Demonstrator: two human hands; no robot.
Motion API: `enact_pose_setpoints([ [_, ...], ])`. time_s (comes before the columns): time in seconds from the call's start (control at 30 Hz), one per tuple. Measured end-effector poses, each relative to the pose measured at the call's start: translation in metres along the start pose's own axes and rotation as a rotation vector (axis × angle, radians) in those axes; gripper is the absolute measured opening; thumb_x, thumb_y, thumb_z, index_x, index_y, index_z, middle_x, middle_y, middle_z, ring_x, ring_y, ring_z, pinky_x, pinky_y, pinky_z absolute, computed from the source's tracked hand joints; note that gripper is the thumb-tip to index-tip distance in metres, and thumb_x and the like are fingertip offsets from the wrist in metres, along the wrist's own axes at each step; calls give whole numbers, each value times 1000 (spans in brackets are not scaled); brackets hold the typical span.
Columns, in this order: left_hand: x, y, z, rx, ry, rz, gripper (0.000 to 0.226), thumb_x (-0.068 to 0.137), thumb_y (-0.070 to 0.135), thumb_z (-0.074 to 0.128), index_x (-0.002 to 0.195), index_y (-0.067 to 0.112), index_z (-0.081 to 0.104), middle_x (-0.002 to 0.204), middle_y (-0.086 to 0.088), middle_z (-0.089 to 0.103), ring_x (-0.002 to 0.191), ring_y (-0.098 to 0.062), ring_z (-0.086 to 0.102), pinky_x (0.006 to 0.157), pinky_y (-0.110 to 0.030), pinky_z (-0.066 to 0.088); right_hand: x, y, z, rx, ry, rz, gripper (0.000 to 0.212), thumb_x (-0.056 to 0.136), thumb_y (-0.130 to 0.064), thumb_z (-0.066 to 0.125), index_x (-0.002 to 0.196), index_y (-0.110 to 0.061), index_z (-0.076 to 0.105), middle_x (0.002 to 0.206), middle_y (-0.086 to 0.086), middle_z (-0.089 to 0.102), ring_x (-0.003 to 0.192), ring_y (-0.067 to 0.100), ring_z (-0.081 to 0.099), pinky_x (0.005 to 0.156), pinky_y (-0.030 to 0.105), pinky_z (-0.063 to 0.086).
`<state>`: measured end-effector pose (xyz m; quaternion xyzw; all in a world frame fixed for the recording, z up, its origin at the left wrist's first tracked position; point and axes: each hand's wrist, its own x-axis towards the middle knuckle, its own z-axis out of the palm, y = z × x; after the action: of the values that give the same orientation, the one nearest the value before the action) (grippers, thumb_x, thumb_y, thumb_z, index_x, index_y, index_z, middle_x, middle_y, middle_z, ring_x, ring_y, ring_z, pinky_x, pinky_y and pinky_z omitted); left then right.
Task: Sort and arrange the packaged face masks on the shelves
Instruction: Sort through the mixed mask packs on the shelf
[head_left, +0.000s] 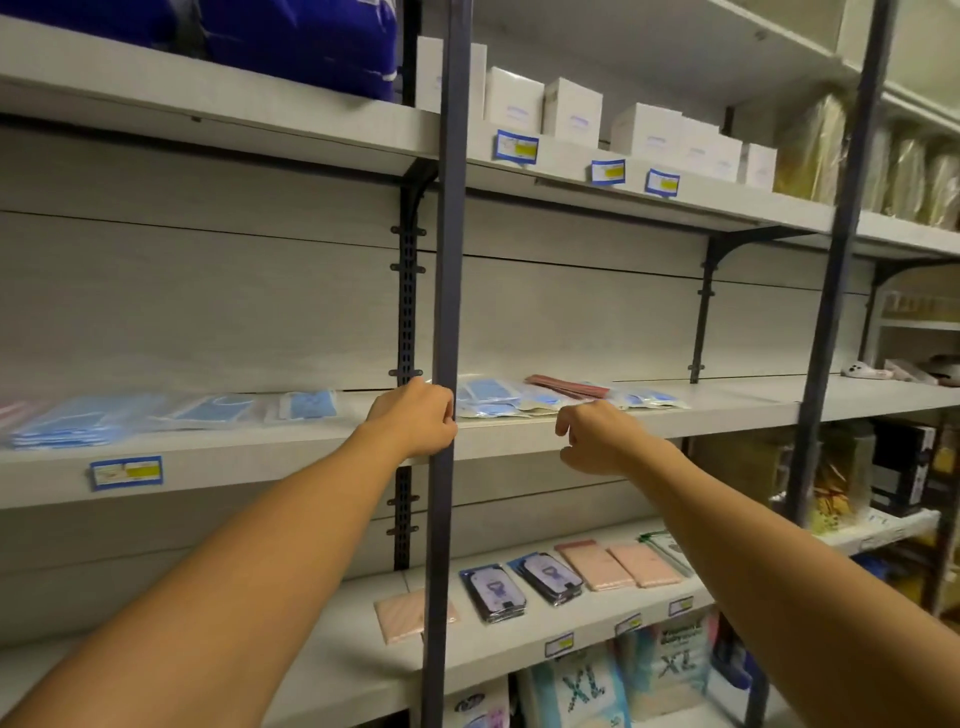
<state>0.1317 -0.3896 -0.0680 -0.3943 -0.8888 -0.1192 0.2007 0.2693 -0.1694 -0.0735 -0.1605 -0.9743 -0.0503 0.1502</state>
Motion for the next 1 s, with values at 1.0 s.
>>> enact_pose_setpoints([
  [1.0,197,55,86,118,-19,-191,12,89,19,52,91,17,64,95,-4,62,83,-28,59,66,-29,43,155,135,37,67,92,67,20,81,-18,57,99,-17,65,93,6,64,81,27,61,70,37,56],
])
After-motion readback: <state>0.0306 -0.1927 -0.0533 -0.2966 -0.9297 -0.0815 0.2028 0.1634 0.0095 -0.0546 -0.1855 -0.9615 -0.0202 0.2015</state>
